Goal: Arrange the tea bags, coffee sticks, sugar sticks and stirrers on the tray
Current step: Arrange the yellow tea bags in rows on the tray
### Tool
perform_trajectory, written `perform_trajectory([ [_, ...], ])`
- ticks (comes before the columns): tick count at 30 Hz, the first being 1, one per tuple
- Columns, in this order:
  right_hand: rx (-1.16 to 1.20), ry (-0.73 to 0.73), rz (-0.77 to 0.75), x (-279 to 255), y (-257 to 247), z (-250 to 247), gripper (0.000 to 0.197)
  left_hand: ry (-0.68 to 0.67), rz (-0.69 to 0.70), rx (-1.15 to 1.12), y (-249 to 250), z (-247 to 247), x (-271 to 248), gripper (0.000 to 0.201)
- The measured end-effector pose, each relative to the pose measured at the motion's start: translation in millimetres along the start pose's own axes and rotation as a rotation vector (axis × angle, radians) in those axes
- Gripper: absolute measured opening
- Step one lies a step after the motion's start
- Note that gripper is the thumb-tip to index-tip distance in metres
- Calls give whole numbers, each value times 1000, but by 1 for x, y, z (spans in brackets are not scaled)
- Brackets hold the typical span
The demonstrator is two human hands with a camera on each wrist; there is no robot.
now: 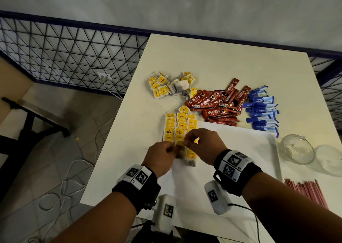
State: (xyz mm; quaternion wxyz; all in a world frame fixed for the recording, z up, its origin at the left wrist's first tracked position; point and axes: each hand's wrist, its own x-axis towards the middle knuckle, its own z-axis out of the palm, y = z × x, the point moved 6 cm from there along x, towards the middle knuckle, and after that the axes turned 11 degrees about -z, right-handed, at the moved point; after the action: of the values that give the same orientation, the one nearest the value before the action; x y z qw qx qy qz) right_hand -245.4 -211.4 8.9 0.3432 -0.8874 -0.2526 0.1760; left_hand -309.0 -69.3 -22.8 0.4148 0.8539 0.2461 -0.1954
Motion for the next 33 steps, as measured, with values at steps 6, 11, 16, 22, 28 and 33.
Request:
perform_trajectory([
  [6, -224, -139, -30, -21, 28, 18, 17, 36, -72, 189, -15, 14, 6, 31],
  [11, -267, -188, -67, -23, 29, 29, 20, 91, -81, 322, -13, 19, 3, 21],
  [16, -285, -208, -57, -19, 30, 33, 19, 180, -107, 363, -11, 16, 0, 14],
  [22, -295, -248, -53, -20, 29, 32, 19, 207, 3, 341, -12, 20, 1, 12],
  [28, -255, -245, -67, -20, 25, 29, 21, 184, 27, 326, -13, 24, 3, 25],
  [33, -239, -264, -72, -19, 23, 28, 24, 168, 6, 314, -8, 22, 2, 28],
])
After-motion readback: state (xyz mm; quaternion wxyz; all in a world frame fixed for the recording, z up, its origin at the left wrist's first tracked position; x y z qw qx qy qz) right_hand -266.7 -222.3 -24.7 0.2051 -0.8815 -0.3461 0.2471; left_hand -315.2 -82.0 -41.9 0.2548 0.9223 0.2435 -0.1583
